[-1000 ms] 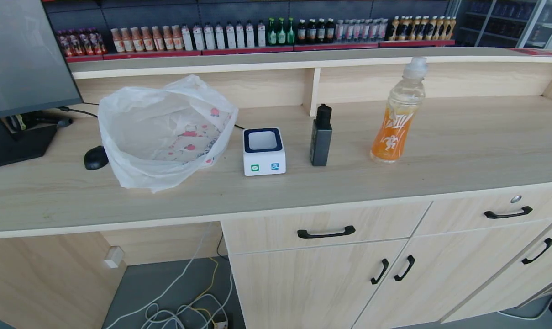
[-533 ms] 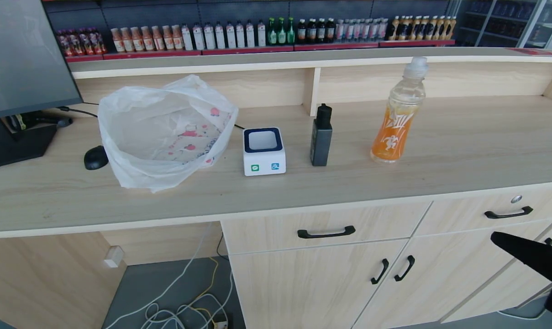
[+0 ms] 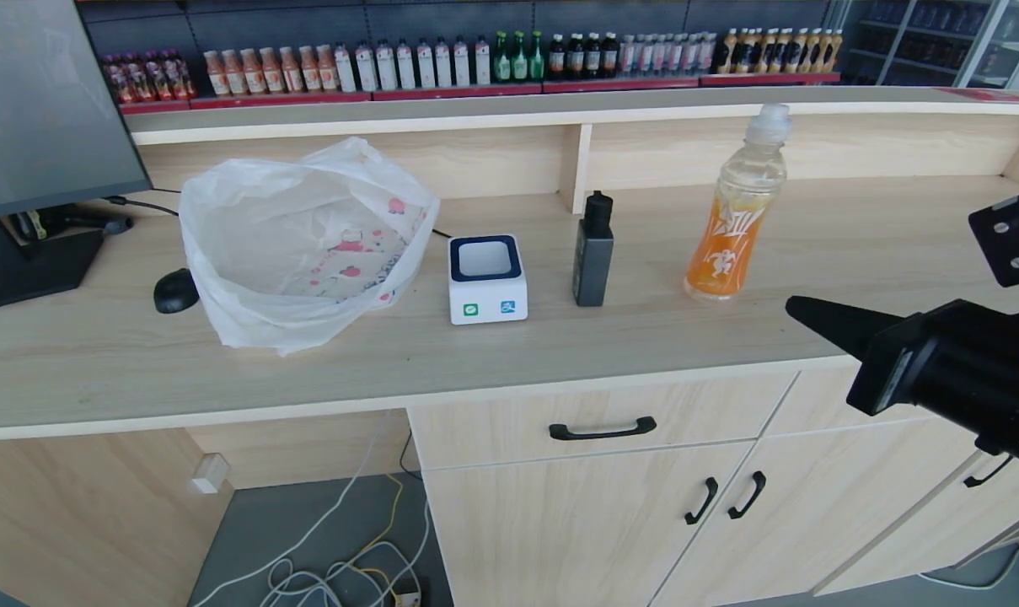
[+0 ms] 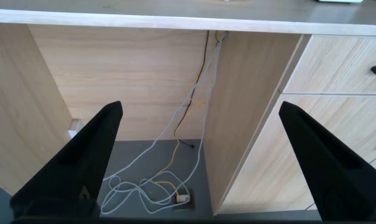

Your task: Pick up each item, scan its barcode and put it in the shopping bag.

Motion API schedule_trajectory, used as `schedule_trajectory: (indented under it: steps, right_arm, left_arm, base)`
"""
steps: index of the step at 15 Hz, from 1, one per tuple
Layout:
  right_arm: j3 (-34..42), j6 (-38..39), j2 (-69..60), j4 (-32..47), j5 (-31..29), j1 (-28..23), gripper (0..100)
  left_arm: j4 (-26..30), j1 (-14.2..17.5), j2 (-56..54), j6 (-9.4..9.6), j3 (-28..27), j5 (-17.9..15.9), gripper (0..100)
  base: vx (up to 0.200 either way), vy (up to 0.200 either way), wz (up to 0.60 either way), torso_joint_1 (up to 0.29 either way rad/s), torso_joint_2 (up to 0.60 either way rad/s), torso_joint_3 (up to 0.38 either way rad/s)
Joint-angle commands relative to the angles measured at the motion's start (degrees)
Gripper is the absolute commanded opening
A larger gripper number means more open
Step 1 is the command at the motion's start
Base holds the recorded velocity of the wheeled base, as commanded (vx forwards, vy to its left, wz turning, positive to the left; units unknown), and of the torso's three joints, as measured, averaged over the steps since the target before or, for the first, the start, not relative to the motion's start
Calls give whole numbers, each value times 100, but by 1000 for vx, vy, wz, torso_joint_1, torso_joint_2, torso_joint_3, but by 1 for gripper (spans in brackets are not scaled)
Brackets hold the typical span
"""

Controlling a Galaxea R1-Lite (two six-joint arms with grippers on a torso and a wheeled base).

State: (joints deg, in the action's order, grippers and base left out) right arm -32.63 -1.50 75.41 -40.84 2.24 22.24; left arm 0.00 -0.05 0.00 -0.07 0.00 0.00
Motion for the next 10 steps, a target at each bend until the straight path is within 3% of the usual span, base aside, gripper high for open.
schedule_trajectory:
  steps: [1,6,10]
  right_arm:
    - [-68,27,554,-372,-84,290,0]
    - [-595,-8,1679,-2016,-128,413,0]
    - [-1043,-17,2127,-2490,-400,440,0]
  left_arm:
    - [0,-4,0,-1,0,0,100]
    - [0,-4,0,-1,0,0,100]
    - [0,-4,0,-1,0,0,100]
  base:
    - [0,0,0,0,0,0]
    - [0,0,0,0,0,0]
    - [0,0,0,0,0,0]
